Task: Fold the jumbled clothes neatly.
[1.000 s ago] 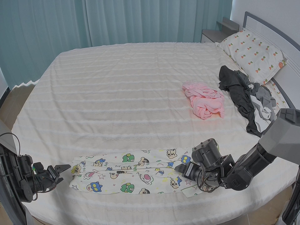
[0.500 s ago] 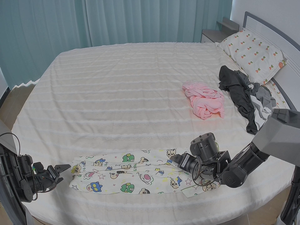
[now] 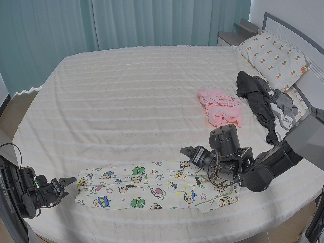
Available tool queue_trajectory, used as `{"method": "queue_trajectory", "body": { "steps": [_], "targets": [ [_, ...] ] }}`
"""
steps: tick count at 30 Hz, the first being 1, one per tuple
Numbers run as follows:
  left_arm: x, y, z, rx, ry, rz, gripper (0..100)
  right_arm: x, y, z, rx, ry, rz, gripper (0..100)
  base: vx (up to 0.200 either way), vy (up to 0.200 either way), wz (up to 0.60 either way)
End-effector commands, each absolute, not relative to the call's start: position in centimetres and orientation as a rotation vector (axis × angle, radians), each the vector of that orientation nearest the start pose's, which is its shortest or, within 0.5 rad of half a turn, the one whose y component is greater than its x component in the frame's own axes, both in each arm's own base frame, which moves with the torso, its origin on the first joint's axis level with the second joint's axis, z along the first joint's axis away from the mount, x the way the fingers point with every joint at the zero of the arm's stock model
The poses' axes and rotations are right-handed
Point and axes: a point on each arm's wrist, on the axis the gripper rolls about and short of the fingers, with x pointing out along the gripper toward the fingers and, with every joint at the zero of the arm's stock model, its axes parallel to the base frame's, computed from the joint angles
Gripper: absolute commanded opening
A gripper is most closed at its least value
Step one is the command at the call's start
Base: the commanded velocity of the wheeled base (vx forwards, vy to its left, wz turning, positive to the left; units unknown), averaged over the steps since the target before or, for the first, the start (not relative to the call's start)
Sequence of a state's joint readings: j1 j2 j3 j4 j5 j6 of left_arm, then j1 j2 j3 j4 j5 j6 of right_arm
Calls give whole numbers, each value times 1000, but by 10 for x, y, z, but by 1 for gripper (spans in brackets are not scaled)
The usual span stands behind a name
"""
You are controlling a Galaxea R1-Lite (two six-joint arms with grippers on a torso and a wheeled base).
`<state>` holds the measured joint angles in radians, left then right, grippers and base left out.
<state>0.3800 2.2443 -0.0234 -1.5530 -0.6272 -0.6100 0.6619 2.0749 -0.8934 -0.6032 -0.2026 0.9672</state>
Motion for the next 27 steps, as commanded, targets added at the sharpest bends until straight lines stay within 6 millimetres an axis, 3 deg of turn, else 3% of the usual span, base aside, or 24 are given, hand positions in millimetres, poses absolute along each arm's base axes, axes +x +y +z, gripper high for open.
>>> {"method": "queue_trajectory", "body": {
  "steps": [1,13,20,27],
  "targets": [
    [208,69,-11,-912,651,-52,100,307,228,84,707,646,182,100,0,0,0],
    [208,69,-11,-913,652,-52,100,357,231,96,708,737,273,100,0,0,0],
    [208,69,-12,-912,653,-52,100,385,217,98,662,809,231,100,0,0,0],
    [208,69,-14,-909,661,-52,100,393,205,106,640,823,241,100,0,0,0]
  ]
}}
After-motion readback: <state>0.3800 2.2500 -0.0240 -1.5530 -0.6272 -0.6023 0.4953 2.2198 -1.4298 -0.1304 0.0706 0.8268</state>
